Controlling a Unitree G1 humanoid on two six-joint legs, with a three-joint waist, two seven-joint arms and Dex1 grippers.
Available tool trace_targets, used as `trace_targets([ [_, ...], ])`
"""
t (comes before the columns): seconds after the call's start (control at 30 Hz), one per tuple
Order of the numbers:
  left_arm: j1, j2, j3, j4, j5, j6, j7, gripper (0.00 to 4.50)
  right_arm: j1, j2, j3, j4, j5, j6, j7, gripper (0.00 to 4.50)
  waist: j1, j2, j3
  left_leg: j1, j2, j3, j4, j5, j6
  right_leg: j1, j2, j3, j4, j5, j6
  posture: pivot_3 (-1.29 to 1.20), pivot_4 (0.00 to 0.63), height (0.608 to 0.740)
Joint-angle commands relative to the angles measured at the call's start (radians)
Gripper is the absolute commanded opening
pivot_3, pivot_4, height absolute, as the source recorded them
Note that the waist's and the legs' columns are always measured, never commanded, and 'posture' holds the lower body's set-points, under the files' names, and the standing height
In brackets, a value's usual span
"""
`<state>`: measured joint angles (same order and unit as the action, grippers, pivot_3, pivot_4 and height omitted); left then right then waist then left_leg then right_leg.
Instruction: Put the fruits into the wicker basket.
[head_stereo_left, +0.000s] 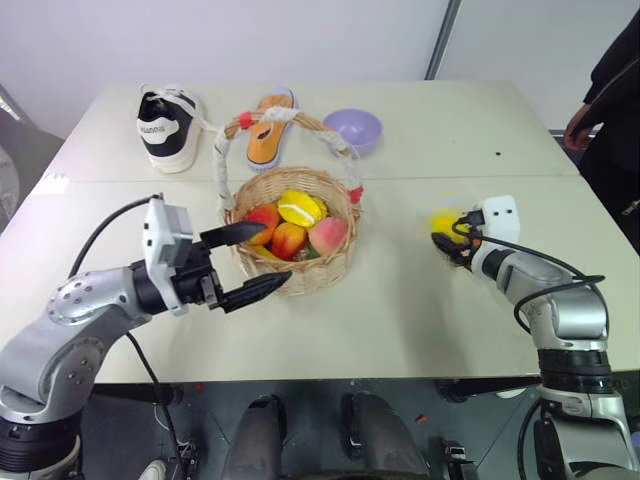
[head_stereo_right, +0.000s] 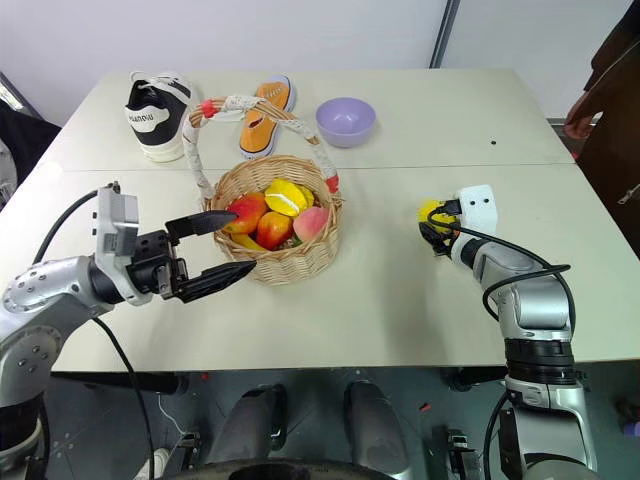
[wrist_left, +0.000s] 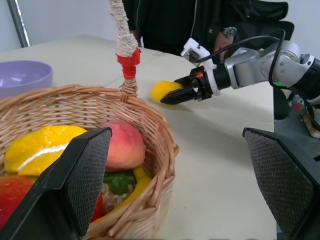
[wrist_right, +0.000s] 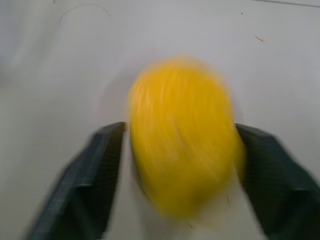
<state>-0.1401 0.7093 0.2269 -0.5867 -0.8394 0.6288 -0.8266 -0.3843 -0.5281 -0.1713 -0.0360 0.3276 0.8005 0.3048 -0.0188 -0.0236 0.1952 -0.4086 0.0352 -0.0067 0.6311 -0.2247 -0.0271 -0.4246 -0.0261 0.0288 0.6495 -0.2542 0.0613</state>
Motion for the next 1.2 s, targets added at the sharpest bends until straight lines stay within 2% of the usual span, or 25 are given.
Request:
trace_targets([
  [0.03, -0.011, 0.015, 0.004, -0.019, -0.01, -0.009, -0.006, 4.5, 0.004, -0.008, -0.025, -0.06, -0.003, -0.003, 0.0, 2.16, 0.0, 0.0, 0.0, 0.0, 0.0, 0.0, 0.0, 0.0, 0.0, 0.0, 0.0, 0.0, 0.0, 0.0, 0.0, 0.0, 0.15, 0.74],
  [0.17, 0.005, 0.025, 0.018, 0.005, 0.006, -0.022, -0.015, 4.5, 0.025, -0.052, -0.007, -0.126, -0.002, -0.036, 0.06, 2.16, 0.0, 0.0, 0.0, 0.0, 0.0, 0.0, 0.0, 0.0, 0.0, 0.0, 0.0, 0.0, 0.0, 0.0, 0.0, 0.0, 0.15, 0.74],
  [0.23, 0.024, 0.032, 0.038, 0.026, 0.017, -0.033, -0.016, 4.5, 0.05, -0.096, 0.007, -0.198, 0.019, -0.076, 0.151, 2.16, 0.001, 0.0, 0.0, 0.0, 0.0, 0.0, 0.0, 0.0, 0.0, 0.0, 0.0, 0.0, 0.0, 0.0, 0.0, 0.0, 0.15, 0.74],
  [0.37, 0.097, 0.051, 0.105, 0.075, 0.042, -0.062, -0.034, 4.5, 0.138, -0.204, -0.007, -0.397, 0.135, -0.138, 0.394, 2.16, -0.001, 0.001, 0.0, 0.0, 0.001, 0.0, -0.001, 0.0, 0.0, 0.0, 0.0, 0.0, 0.0, -0.001, 0.001, 0.0, 0.15, 0.74],
  [0.47, 0.157, 0.065, 0.16, 0.12, 0.064, -0.093, -0.063, 4.5, 0.156, -0.25, -0.026, -0.552, 0.312, -0.057, 0.499, 2.16, -0.001, 0.0, 0.0, 0.001, 0.002, 0.0, -0.001, 0.0, 0.0, 0.0, 0.001, 0.0, 0.0, -0.001, 0.0, 0.0, 0.15, 0.74],
  [0.53, 0.18, 0.072, 0.191, 0.144, 0.07, -0.109, -0.076, 4.5, 0.109, -0.231, 0.014, -0.614, 0.395, 0.007, 0.48, 2.16, 0.0, 0.0, 0.0, 0.001, 0.003, 0.0, -0.001, 0.0, 0.0, 0.0, 0.001, -0.001, 0.0, 0.0, 0.0, 0.0, 0.15, 0.74],
  [0.63, 0.195, 0.075, 0.207, 0.154, 0.073, -0.116, -0.082, 4.5, -0.023, -0.133, 0.148, -0.636, 0.366, 0.074, 0.353, 2.16, -0.002, 0.0, 0.0, 0.001, 0.005, 0.001, 0.001, 0.0, 0.0, 0.0, 0.001, -0.001, -0.001, 0.0, -0.001, 0.0, 0.15, 0.74],
  [0.8, 0.203, 0.059, 0.196, 0.126, 0.068, -0.113, -0.062, 4.5, -0.231, 0.072, 0.322, -0.506, 0.263, 0.166, 0.158, 2.16, 0.0, 0.0, 0.0, -0.001, 0.006, 0.002, 0.0, 0.0, 0.0, -0.003, 0.0, -0.001, -0.002, 0.003, -0.006, 0.0, 0.15, 0.74],
  [0.93, 0.202, 0.036, 0.181, 0.093, 0.057, -0.106, -0.032, 4.5, -0.304, 0.165, 0.368, -0.436, 0.227, 0.204, 0.097, 2.16, 0.006, 0.0, 0.0, -0.002, 0.006, 0.002, -0.001, 0.0, 0.0, -0.004, 0.0, -0.001, -0.003, 0.002, -0.004, 0.0, 0.15, 0.74],
  [1.03, 0.203, 0.021, 0.173, 0.073, 0.052, -0.103, -0.018, 4.5, -0.32, 0.175, 0.39, -0.424, 0.198, 0.193, 0.095, 3.21, 0.005, 0.0, 0.0, -0.003, 0.006, 0.003, -0.001, 0.0, 0.0, -0.004, 0.0, -0.002, -0.003, 0.002, -0.004, 0.0, 0.15, 0.74],
  [1.1, 0.203, 0.017, 0.168, 0.066, 0.052, -0.103, -0.012, 4.5, -0.314, 0.163, 0.406, -0.445, 0.171, 0.162, 0.101, 4.21, 0.003, 0.0, 0.0, -0.003, 0.006, 0.003, -0.001, 0.0, 0.0, -0.004, 0.0, -0.002, -0.003, 0.002, -0.003, 0.0, 0.15, 0.74],
  [1.13, 0.202, 0.015, 0.167, 0.063, 0.05, -0.103, -0.009, 4.5, -0.307, 0.156, 0.407, -0.46, 0.16, 0.15, 0.103, 4.47, 0.002, 0.0, 0.0, -0.003, 0.006, 0.003, -0.001, 0.0, 0.0, -0.004, 0.0, -0.002, -0.003, 0.002, -0.003, 0.0, 0.15, 0.74],
  [1.2, 0.2, 0.011, 0.166, 0.06, 0.046, -0.103, -0.005, 4.5, -0.252, 0.114, 0.322, -0.539, 0.226, 0.134, 0.162, 4.47, 0.006, 0.0, 0.0, -0.003, 0.006, 0.003, -0.001, 0.0, 0.0, -0.004, 0.0, -0.002, -0.002, 0.002, -0.004, 0.0, 0.15, 0.74],
])
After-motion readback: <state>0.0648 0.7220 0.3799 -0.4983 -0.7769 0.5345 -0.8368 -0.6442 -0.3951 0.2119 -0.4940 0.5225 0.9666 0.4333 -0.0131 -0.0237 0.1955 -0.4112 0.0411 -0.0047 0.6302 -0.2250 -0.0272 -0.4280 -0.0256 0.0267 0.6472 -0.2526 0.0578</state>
